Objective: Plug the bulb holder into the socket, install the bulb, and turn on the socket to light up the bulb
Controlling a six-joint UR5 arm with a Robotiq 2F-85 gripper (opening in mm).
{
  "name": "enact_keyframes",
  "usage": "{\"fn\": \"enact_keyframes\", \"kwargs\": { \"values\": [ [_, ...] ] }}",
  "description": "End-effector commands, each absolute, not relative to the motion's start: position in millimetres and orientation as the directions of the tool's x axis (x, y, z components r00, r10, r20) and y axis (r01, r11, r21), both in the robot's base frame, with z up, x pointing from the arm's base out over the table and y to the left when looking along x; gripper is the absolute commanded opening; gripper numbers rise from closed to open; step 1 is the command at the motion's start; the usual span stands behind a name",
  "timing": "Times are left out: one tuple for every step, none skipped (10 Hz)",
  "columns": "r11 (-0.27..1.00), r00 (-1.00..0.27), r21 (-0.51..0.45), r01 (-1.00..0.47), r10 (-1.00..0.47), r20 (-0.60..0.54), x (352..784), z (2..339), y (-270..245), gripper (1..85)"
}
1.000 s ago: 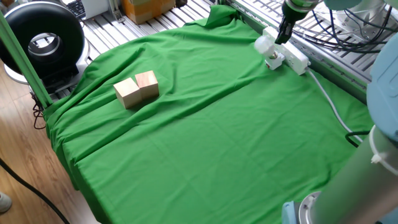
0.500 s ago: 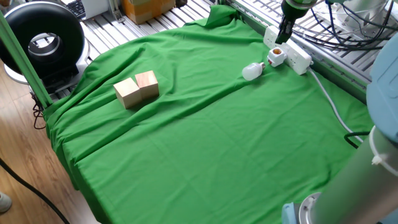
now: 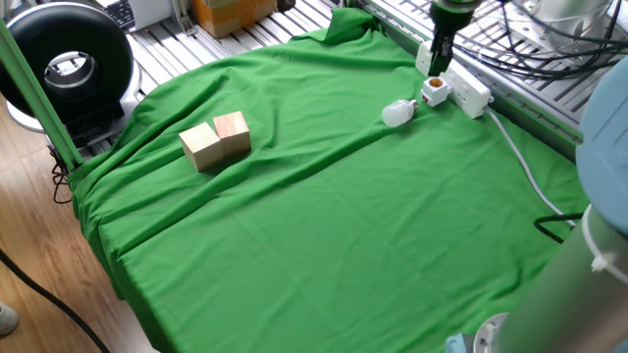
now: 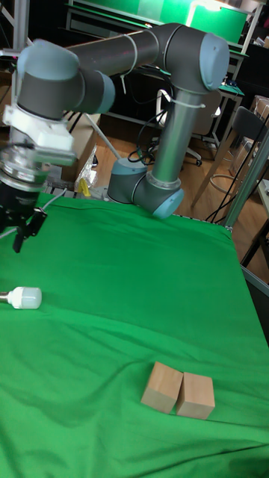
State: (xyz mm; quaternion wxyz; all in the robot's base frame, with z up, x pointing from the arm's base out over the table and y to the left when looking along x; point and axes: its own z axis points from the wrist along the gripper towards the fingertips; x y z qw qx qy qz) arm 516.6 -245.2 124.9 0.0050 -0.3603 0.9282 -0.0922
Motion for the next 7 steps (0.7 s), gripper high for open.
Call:
{"fn": "enact_keyframes", "kwargs": {
  "values": [
    [0.611, -0.627, -0.141, -0.779, -0.751, 0.207, 514.4, 117.1, -220.5, 55.0],
    [0.603, -0.622, -0.154, -0.783, -0.746, 0.240, 517.9, 118.8, -212.9, 55.0],
    [0.581, -0.596, -0.137, -0.802, -0.761, 0.256, 523.2, 116.7, -200.0, 54.7],
    [0.547, -0.558, -0.120, -0.828, -0.789, 0.257, 531.2, 110.5, -187.8, 54.7],
    [0.505, -0.514, -0.104, -0.857, -0.820, 0.251, 538.6, 100.3, -175.8, 54.7],
    [0.471, -0.476, -0.085, -0.878, -0.840, 0.262, 538.8, 92.7, -169.9, 54.7],
    [0.429, -0.435, -0.087, -0.899, -0.849, 0.301, 539.8, 88.3, -175.3, 54.7]
  ]
}}
